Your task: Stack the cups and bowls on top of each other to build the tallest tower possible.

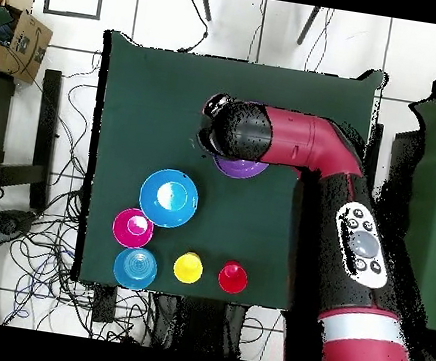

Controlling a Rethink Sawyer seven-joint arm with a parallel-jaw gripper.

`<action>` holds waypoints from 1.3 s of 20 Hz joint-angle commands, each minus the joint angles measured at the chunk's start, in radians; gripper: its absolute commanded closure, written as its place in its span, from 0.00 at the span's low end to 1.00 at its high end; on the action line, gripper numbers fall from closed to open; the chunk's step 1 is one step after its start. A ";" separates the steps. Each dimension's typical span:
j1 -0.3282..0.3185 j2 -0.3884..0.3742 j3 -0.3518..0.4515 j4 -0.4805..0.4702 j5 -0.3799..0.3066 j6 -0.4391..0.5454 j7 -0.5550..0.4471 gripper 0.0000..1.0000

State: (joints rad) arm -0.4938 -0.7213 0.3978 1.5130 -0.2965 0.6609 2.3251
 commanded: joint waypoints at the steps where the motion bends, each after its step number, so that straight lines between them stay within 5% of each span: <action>1: -0.002 -0.004 0.037 0.031 -0.037 0.131 -0.175 0.00; 5: 0.004 -0.147 0.044 0.048 0.037 0.323 -0.178 0.00; 8: 0.009 -0.188 0.055 0.034 0.075 0.412 -0.168 0.00; 13: 0.051 -0.144 0.073 0.088 0.125 0.291 -0.053 0.00; 22: 0.117 -0.222 0.067 0.203 0.271 0.280 0.028 0.00; 26: 0.158 -0.184 0.042 0.219 0.265 0.191 0.048 0.00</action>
State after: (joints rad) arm -0.3873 -0.9408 0.4082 1.5796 -0.0430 0.9093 2.3251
